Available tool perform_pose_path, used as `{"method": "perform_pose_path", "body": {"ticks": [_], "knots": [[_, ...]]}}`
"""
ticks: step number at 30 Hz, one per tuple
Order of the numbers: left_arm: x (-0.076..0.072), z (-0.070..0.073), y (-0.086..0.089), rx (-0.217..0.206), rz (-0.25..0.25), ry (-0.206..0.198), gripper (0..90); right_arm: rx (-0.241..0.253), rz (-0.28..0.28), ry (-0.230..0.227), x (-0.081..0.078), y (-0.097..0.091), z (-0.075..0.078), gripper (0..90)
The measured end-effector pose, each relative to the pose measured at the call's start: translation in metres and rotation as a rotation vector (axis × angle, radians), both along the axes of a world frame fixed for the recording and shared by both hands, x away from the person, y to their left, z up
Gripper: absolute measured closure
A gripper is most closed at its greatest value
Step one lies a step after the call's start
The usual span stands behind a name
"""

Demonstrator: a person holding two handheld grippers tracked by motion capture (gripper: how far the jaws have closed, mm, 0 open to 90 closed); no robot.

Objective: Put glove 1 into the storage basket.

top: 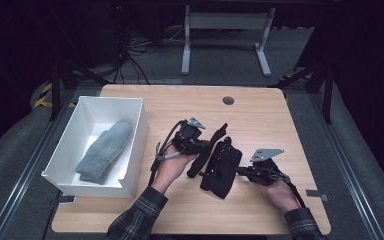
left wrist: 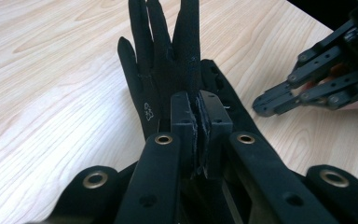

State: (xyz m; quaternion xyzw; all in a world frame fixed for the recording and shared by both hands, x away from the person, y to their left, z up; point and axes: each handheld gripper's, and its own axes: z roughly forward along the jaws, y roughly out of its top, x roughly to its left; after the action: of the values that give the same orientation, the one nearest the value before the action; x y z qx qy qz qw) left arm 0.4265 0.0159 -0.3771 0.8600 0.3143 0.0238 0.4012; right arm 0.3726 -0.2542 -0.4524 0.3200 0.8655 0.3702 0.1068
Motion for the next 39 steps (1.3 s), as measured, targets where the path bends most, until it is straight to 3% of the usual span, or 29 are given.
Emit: {"method": "perform_pose_path", "body": {"ticks": [10,21,24,27,32,33,36,39], "knots": [[-0.008,-0.013,-0.019,0.029,-0.008,0.039,86.4,-0.019,-0.007,0.006,0.005,0.003,-0.007,89.6],[-0.010,-0.024,-0.051,-0.025,-0.049,0.061,84.9,-0.007,-0.016,0.009,0.007,0.002,-0.008,89.6],[-0.010,-0.026,-0.054,-0.071,-0.059,0.073,74.9,-0.006,-0.018,0.003,0.006,0.000,-0.007,89.3],[-0.011,-0.023,-0.052,-0.060,-0.054,0.047,67.2,0.009,-0.035,-0.003,0.006,-0.006,-0.003,86.6],[-0.012,-0.026,-0.044,-0.004,-0.036,0.016,53.7,-0.004,-0.132,-0.049,0.006,-0.031,0.003,66.8],[-0.012,-0.026,-0.044,-0.004,-0.036,0.016,50.9,-0.004,-0.132,-0.049,0.006,-0.031,0.003,66.8],[-0.010,-0.039,-0.041,0.030,-0.003,-0.009,49.2,-0.017,-0.203,-0.059,0.010,-0.046,0.001,49.7],[-0.006,-0.046,-0.039,0.054,0.024,-0.003,44.1,-0.037,-0.255,-0.063,0.013,-0.055,-0.001,39.5]]}}
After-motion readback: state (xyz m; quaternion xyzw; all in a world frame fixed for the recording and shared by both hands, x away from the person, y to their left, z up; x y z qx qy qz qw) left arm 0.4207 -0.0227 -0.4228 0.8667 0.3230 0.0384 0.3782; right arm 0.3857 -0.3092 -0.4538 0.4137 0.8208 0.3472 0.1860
